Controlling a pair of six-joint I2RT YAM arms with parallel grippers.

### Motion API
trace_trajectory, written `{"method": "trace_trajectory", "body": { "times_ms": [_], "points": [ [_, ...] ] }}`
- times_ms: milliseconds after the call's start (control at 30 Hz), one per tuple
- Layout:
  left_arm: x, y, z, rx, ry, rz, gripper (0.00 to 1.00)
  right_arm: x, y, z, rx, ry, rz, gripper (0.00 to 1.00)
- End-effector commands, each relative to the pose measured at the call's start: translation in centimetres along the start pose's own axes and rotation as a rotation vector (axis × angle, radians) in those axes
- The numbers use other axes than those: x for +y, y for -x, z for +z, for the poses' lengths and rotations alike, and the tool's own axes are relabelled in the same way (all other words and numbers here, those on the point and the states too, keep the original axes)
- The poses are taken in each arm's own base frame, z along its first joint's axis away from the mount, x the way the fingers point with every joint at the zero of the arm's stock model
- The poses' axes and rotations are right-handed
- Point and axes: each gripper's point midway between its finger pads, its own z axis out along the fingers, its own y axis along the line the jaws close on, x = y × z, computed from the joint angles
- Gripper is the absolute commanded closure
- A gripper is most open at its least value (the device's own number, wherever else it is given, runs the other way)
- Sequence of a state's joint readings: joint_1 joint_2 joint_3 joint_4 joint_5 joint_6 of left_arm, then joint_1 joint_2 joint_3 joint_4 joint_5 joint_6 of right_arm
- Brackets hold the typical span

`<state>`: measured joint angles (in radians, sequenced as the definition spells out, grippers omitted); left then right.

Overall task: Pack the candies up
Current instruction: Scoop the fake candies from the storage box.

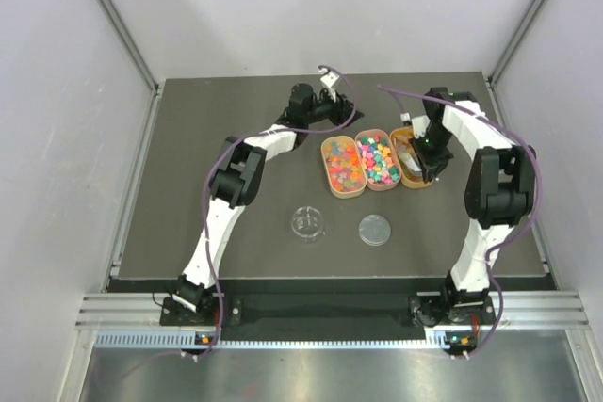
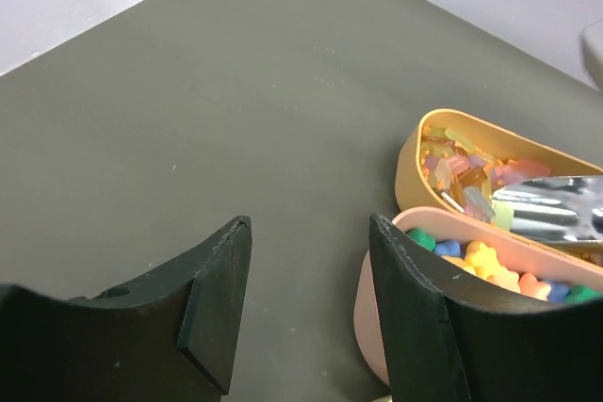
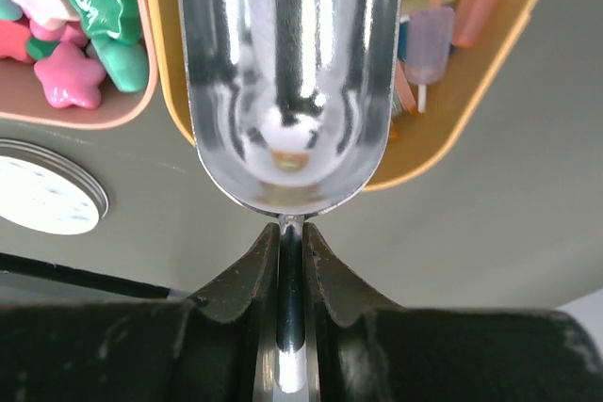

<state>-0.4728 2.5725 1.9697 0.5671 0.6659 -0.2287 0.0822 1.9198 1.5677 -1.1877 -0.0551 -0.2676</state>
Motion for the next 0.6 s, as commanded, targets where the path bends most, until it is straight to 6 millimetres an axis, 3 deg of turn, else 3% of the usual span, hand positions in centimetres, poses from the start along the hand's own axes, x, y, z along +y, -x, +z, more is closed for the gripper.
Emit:
{"method": "trace_trajectory", "body": {
  "times_ms": [0,233,433,567],
  "points": [
    [-1.7,6.4,-1.2,-0.086,-0.027,0.12,0.43,0.3,2.1,0.4,-0.058,0.038,0.012,1.0],
    [-2.4,6.0,-2.0,-0.074,-0.03,0.129,0.43,-0.1,2.5,0.8,-0.077,0.048,0.024,1.0],
    [-2.9,6.0,-2.7,-0.06,-0.028,0.143,0.42,-0.7,5.1,0.1,-0.149,0.047,0.033,1.0],
    [-3.1,6.1,-3.0,-0.049,-0.025,0.153,0.42,-0.9,5.5,0.6,-0.145,0.051,0.035,1.0]
  ]
}}
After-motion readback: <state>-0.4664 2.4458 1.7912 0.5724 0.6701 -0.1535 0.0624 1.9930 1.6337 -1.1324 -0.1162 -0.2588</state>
